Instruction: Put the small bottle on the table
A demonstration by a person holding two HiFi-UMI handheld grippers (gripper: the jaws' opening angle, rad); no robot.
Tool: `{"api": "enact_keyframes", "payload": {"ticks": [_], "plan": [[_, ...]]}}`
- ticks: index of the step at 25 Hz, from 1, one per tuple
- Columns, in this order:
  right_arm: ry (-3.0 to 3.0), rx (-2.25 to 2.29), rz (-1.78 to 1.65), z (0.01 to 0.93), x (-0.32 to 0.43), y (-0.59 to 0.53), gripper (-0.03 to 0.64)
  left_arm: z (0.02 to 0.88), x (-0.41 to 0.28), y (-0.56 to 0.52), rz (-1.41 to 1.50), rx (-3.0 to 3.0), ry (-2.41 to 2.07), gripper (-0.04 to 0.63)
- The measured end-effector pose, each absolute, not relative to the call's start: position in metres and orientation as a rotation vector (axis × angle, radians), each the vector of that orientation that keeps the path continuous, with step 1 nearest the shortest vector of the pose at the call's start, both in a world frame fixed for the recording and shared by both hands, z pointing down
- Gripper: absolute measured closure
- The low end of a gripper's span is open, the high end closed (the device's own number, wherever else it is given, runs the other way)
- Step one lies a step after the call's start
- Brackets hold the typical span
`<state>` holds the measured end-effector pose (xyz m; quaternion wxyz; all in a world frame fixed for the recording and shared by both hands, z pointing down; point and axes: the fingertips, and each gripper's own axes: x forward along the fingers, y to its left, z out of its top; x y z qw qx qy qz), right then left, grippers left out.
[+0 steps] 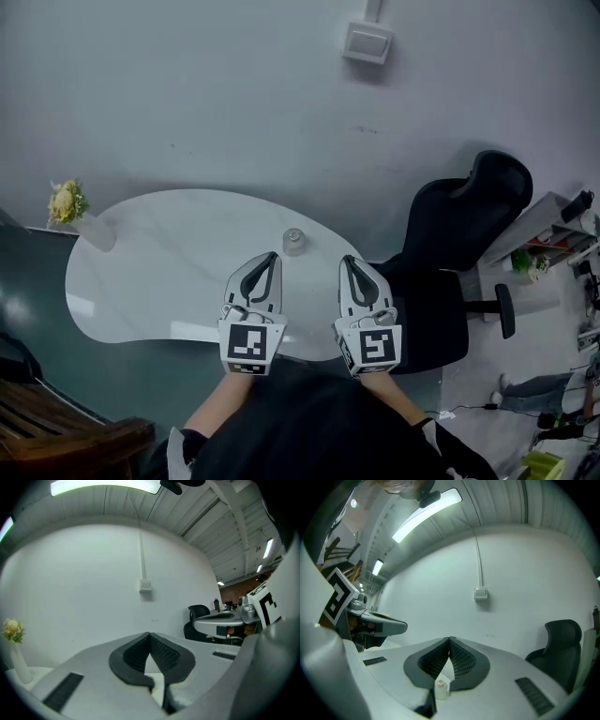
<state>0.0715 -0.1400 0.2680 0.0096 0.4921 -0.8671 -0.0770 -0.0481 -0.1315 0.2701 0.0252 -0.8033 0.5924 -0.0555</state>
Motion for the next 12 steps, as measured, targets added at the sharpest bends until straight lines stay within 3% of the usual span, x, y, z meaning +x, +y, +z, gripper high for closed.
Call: {"api": "enact_keyframes", "payload": {"ticks": [12], "plan": [[-2.732, 1.520, -0.234, 0.271, 0.077, -0.121, 0.595, 0.273, -0.038, -0.114, -0.168, -2.465, 1.823, 0.588]]}}
